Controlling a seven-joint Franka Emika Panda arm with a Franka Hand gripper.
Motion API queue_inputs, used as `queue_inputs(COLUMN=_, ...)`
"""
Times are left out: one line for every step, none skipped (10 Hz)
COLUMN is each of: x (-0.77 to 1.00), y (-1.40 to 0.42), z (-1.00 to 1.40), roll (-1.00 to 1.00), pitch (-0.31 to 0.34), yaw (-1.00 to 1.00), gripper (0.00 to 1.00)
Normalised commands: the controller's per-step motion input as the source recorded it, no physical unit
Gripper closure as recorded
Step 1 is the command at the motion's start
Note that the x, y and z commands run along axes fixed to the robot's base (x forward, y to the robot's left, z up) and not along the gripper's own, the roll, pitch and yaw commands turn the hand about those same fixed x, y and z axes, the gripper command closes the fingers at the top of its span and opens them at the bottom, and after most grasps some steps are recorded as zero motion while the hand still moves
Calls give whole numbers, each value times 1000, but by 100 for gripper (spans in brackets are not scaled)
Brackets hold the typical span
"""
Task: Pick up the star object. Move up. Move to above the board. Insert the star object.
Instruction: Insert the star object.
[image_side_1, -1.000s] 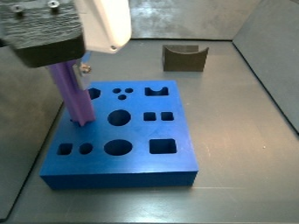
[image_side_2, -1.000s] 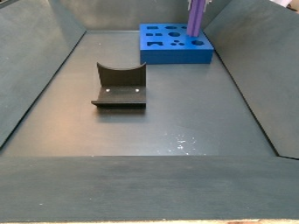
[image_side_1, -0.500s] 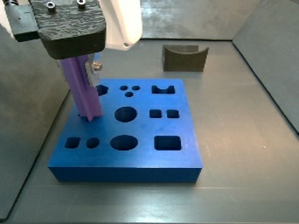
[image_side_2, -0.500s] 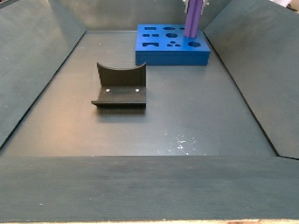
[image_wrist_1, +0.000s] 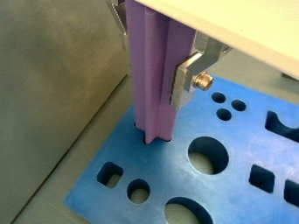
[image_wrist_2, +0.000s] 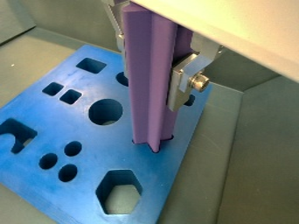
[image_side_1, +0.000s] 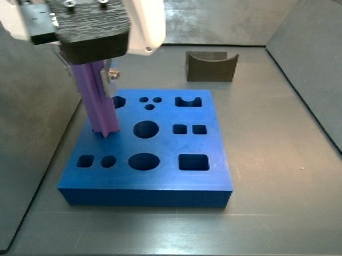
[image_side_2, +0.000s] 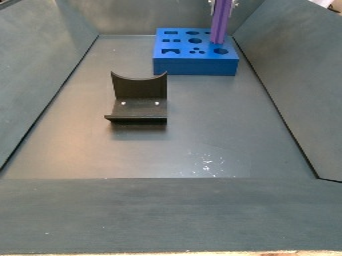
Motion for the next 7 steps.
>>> queue_inputs(x=-126, y=-3, z=-397, roll=0, pitch=-260, yaw=-14, gripper=100)
queue_inputs(x=-17, y=0, z=0, roll=0, pitch=-19, yaw=0, gripper=100)
queue_inputs(x=-217, y=0, z=-637, roll=104, pitch=-307, yaw=0, gripper=100)
queue_inputs(x=-191, y=31, z=-683, roll=126, pitch=-276, yaw=3, gripper=100)
queue_inputs(x=-149, y=34, z=-651, roll=127, pitch=-287, yaw=0, gripper=100)
queue_inputs(x=-177, y=0, z=-729, roll=123, pitch=-263, yaw=0, gripper=100)
queue_inputs(x=-189, y=0, z=-743, roll=116, pitch=-263, yaw=0, gripper=100)
